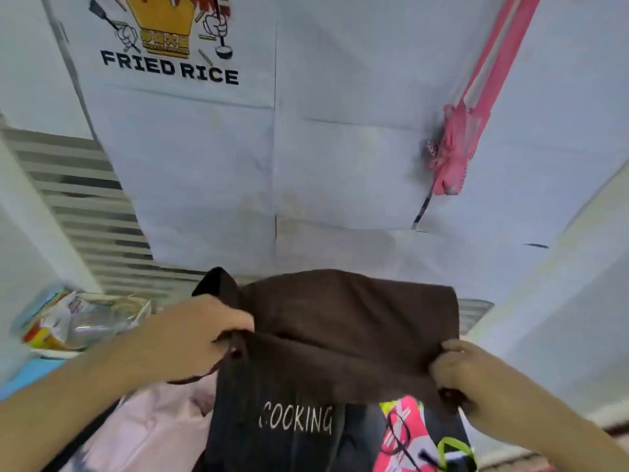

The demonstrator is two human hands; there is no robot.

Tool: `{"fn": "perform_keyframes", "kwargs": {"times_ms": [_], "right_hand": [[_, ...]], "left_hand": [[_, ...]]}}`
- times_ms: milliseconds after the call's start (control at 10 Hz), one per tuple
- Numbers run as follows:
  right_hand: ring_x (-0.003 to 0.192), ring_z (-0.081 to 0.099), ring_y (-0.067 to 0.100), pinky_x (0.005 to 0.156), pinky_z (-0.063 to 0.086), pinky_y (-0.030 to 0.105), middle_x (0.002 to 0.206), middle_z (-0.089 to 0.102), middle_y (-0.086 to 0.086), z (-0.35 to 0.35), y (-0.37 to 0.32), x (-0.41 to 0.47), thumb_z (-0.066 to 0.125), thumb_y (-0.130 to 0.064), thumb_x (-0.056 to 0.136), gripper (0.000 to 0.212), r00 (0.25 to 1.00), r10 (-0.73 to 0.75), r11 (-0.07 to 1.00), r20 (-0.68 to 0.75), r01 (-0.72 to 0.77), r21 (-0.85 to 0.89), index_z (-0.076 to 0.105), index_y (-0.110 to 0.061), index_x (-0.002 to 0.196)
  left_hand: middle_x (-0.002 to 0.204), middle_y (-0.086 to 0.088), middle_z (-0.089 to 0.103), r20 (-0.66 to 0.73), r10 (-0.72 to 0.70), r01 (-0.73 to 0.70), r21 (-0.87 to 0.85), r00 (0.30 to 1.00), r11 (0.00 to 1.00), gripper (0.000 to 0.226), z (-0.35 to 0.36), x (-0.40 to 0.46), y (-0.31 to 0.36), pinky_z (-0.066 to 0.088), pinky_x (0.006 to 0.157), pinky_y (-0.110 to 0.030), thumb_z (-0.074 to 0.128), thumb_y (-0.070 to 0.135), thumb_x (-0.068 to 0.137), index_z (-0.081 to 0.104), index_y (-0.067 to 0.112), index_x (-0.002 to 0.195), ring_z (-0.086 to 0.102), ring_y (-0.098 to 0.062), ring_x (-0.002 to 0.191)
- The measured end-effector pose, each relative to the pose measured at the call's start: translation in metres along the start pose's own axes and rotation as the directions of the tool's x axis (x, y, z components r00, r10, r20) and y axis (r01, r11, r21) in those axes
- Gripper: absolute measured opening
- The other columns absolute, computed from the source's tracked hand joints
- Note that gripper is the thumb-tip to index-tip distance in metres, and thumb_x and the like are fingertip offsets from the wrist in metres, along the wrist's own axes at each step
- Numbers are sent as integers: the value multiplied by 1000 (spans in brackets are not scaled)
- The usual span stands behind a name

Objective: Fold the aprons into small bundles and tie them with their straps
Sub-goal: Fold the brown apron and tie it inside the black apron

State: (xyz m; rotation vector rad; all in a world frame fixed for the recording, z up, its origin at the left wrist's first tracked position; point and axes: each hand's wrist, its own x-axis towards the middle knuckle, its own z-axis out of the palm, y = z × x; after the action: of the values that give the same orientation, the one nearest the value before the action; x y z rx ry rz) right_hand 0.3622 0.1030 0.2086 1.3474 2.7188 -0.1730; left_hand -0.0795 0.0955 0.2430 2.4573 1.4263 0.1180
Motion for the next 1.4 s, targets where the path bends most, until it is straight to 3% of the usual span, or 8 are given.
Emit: {"fn": "perform_keyframes", "kwargs": {"times_ms": [200,300,500,600,800,1000,1100,1400], "right_hand": [[113,64,21,81,44,31,114,70,-2,152,45,-18,43,-18,80,42,929,226,974,292,-216,-67,63,-28,115],[115,63,19,83,45,29,121,68,-3,315,-109,-68,49,-23,84,42,857,155,970,491,-227,90,62,-32,123],[118,60,16,88,47,26,136,61,-5,288,-16,-105,63,-33,88,52,630,92,811,771,-497,310,54,-39,139],[123,58,20,99,49,27,146,51,-4,209,-10,3,74,-34,83,76,412,178,630,893,-746,218,40,-47,149],[130,55,21,93,46,27,146,53,2,227,34,71,70,-36,95,63,683,527,450,507,-730,515,45,-18,150],[115,66,31,102,53,45,127,68,9,284,91,125,76,-67,70,88,436,692,51,576,-825,563,58,-11,135],[87,63,24,75,51,32,95,65,12,273,84,138,83,-44,83,48,388,643,-131,660,-793,594,70,-6,110],[134,51,36,108,40,43,137,56,11,270,77,149,82,-45,86,75,354,667,-111,655,-823,558,52,-3,141]], "left_hand": [[116,2,71,512,-229,271,-8,828,962,45,199,-18,-42,51,85,-28,48,8,89,67,36,119,65,-19,106],[127,4,56,616,-206,356,-129,760,926,50,245,-24,-30,41,97,-20,48,12,99,61,37,140,57,-18,124],[92,34,67,737,-210,551,-253,642,795,37,274,-27,-46,47,83,-8,60,19,92,70,54,88,62,11,89],[113,10,71,763,-274,713,-322,585,623,45,290,-23,-65,57,96,-26,63,4,83,70,37,113,68,-6,103],[115,7,65,215,-597,618,-468,773,631,32,277,35,-74,53,92,-24,64,7,96,61,29,119,64,-5,100],[145,-4,53,26,-617,599,-273,787,753,49,267,82,-112,38,116,-40,63,35,100,53,18,144,52,-26,134],[145,-5,56,176,-617,632,-39,767,774,57,277,86,-126,39,115,-42,57,51,99,53,17,145,54,-26,134],[122,8,54,163,-491,506,-71,856,859,28,281,91,-121,41,110,-37,66,34,94,59,30,121,54,-18,120]]}}
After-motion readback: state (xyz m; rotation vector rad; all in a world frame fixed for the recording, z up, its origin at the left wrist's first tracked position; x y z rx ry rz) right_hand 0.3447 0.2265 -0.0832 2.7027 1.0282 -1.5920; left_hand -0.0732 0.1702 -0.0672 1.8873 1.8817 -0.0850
